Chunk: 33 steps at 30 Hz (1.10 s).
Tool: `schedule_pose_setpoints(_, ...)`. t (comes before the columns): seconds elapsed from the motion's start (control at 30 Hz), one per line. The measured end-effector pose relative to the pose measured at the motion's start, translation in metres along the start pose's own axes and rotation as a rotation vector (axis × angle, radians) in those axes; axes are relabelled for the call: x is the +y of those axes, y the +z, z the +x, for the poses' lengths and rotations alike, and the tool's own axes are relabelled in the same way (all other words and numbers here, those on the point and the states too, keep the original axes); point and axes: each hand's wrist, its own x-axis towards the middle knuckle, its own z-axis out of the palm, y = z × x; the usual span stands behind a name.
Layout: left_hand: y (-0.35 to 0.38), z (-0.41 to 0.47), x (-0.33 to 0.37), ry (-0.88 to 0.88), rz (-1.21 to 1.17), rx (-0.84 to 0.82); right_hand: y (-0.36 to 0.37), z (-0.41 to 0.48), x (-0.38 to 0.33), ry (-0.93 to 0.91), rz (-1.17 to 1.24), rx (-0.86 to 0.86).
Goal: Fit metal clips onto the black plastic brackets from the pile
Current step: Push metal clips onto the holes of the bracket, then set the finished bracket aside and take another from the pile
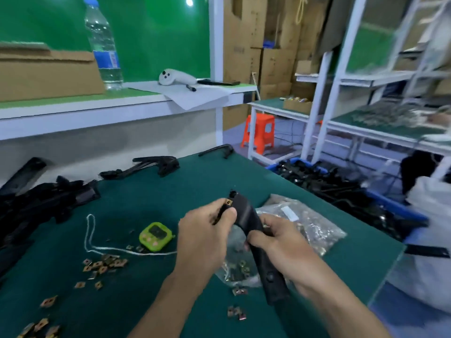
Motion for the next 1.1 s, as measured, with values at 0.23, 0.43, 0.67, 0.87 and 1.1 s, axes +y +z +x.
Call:
schedule_pose_setpoints(0.23, 0.107, -0.010, 0.042, -0.043, 0.050, -0.409, -0.085, -0.058, 0.044, 0.277, 0.223, 0.213)
schedule_pose_setpoints(0.43, 0.167, 0.031, 0.075, -0.456, -0.336, -0.645, -0.143, -0.043, 0.037, 0.454, 0.555, 0.267)
schedule_pose_setpoints(0.67, 0.172, 0.101, 0.104, -0.604, -0.466, -0.510, -0.225, 0.100, 0.027, 0.520, 0.525, 0.587)
schedule_pose_setpoints(0.87, 0.075, 0.078, 0.030, -0.303, -0.273, -0.219, -0.119, 0.117, 0.062, 0.253, -0.148, 0.627)
schedule_pose_setpoints(1.1, -0.017, 0.043, -0.033, -0.344, -0.186, 0.164, -0.005, 0.108, 0.016, -0.117, -0.342, 0.262)
